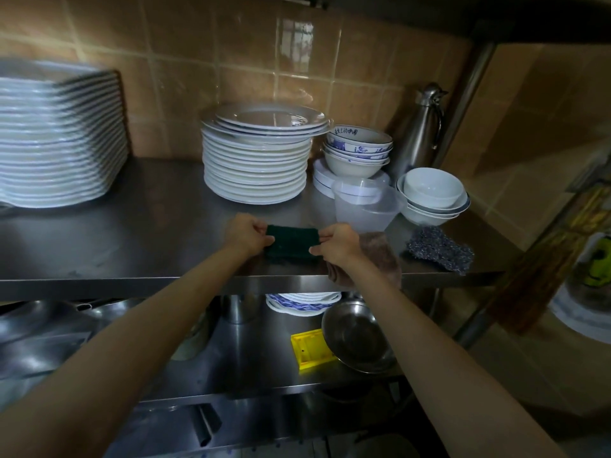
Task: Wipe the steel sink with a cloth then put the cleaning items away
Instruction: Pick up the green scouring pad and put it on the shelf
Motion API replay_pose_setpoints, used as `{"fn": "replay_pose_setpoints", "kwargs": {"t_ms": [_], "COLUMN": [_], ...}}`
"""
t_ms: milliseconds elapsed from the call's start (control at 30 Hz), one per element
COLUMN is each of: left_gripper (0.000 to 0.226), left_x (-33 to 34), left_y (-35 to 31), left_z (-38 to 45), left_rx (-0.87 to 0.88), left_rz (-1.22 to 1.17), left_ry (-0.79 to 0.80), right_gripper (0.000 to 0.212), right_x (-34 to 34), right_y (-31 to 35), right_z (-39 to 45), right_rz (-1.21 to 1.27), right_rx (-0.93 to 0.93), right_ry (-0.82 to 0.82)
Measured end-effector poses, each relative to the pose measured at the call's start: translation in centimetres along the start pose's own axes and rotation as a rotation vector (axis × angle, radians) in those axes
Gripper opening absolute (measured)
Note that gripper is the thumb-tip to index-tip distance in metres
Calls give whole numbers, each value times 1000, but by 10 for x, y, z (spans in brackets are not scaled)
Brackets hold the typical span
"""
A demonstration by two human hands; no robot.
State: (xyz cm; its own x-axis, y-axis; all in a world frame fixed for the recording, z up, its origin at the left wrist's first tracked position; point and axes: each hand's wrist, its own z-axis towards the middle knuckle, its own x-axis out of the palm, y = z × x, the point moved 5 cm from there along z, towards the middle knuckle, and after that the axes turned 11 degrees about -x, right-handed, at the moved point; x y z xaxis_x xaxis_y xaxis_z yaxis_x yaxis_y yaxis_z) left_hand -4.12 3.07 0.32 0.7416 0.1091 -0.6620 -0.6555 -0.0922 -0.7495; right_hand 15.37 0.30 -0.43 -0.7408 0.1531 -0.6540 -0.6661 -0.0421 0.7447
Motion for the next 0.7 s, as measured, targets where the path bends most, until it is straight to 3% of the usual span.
{"fn": "replay_pose_setpoints", "kwargs": {"t_ms": [300, 500, 700], "left_gripper": [30, 35, 22], "left_x": [0, 0, -2], "left_y": [-1, 0, 0], "left_z": [-6, -8, -16], "left_rx": [10, 24, 69], "left_rz": [52, 24, -40], "left_ry": [-7, 5, 36], "right_gripper": [31, 40, 35], "right_x": [-4, -6, -13], "right_y": [8, 14, 18], "right_z": [-6, -18, -27], "right_rz": [-71, -71, -92], "right_rx": [-44, -102, -142], "right_ry": [22, -38, -40]}}
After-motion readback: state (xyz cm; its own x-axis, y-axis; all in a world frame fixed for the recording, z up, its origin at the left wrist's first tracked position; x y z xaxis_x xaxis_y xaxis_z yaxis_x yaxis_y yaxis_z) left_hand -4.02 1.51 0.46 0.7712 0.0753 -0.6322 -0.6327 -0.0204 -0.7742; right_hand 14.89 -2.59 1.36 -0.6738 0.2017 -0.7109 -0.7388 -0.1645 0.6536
